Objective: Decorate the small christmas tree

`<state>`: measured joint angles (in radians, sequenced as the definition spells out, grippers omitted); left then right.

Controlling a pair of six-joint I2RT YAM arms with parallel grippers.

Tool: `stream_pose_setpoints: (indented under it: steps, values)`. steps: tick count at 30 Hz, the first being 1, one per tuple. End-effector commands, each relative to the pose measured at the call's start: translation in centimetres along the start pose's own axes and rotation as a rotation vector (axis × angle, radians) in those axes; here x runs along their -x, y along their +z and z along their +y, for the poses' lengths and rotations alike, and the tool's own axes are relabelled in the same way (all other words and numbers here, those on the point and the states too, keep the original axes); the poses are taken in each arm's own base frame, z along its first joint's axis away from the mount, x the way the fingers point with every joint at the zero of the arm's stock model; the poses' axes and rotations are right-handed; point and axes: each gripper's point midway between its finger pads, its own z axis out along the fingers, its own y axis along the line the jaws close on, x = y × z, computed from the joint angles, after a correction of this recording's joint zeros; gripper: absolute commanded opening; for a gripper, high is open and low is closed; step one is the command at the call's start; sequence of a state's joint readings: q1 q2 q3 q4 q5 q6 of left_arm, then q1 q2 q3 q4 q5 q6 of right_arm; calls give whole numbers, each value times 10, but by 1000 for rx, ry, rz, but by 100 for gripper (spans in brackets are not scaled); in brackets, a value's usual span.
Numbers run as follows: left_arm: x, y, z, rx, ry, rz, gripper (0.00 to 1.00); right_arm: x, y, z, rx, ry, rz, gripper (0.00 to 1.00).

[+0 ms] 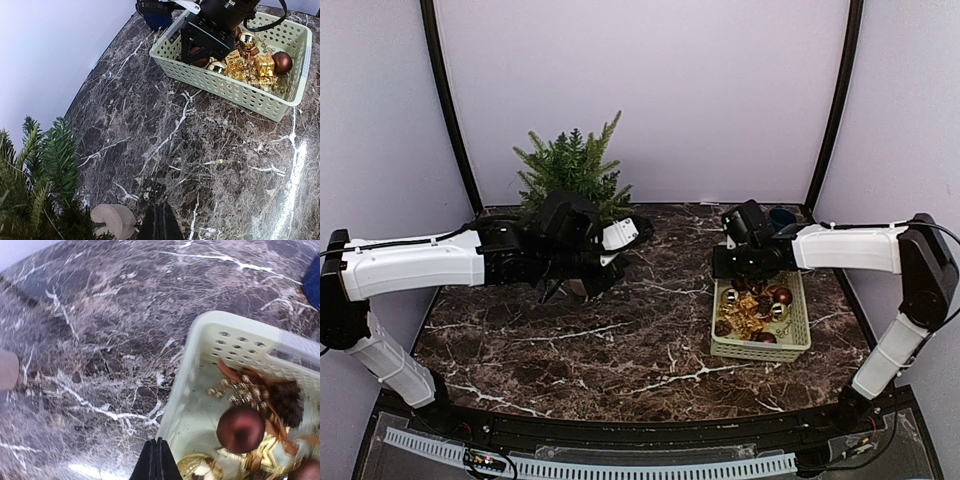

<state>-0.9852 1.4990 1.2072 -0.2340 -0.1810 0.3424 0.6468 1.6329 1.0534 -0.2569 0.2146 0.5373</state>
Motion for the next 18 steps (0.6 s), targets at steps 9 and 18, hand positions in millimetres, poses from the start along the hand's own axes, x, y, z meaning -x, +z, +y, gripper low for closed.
stream_pose_setpoints:
  steps: [9,18]
  values:
    - [3,-17,11,30,-50,-25,0,34,-49,-5,-2,5,-111,0]
    - [9,-25,9,2,-106,-50,4,87,-105,-5,-13,16,-236,0]
